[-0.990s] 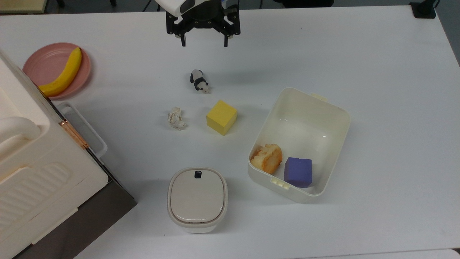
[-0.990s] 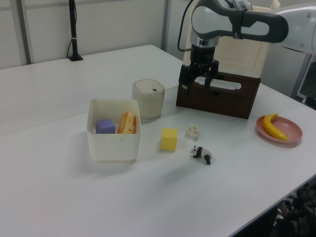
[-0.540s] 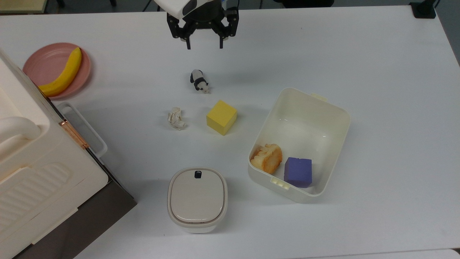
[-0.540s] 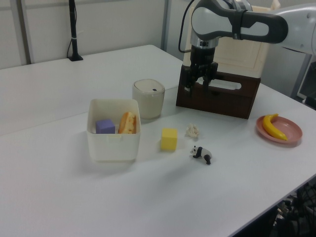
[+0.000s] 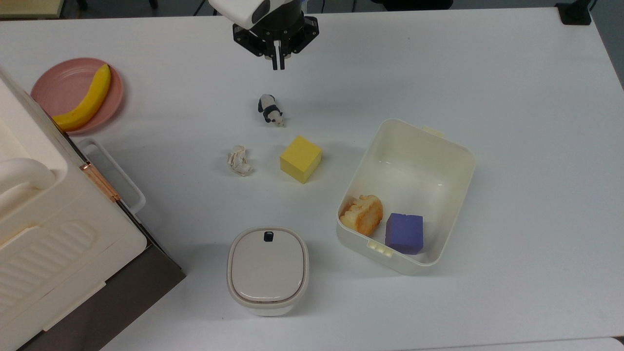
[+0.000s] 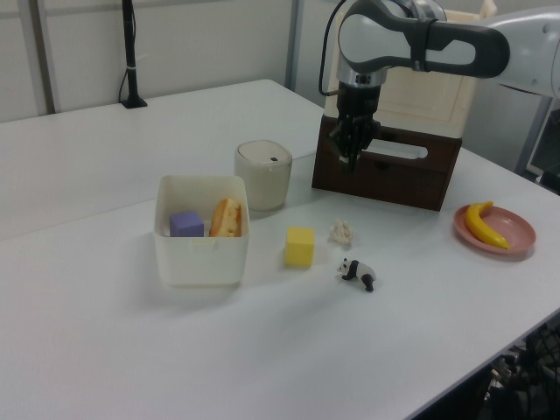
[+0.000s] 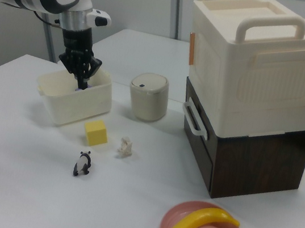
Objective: Open the trash can
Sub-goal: 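Move the gripper over the cream trash can lid and lower it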
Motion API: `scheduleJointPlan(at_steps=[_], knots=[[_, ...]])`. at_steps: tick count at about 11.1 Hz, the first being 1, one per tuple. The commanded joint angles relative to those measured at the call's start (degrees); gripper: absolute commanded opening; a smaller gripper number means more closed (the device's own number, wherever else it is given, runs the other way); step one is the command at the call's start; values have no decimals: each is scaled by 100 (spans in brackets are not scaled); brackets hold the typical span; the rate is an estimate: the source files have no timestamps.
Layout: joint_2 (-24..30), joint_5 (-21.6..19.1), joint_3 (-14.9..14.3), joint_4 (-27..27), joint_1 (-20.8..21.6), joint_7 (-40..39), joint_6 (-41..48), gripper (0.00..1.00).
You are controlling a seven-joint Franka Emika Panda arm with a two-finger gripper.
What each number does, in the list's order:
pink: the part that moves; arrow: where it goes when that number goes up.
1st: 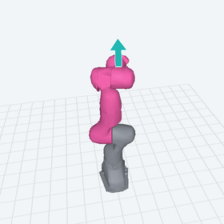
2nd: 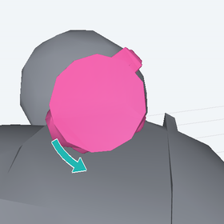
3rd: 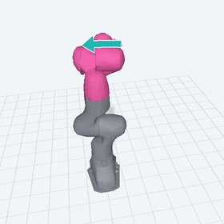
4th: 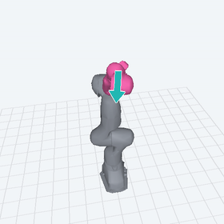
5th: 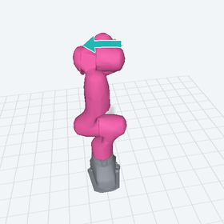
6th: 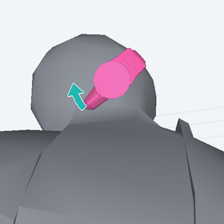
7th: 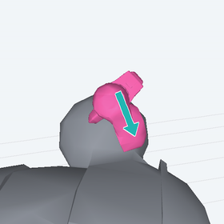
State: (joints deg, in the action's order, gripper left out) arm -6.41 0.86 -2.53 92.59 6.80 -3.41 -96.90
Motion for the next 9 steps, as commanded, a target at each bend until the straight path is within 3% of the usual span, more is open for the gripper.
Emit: scheduleJointPlan(at_steps=[1, 6, 9], knots=[[-289, -94, -45, 67, 23, -424, -1011, 9], [-940, -156, -177, -223, 32, -258, -3279, 9], [-1563, -112, -300, -757, 15, 94, -3915, 9]])
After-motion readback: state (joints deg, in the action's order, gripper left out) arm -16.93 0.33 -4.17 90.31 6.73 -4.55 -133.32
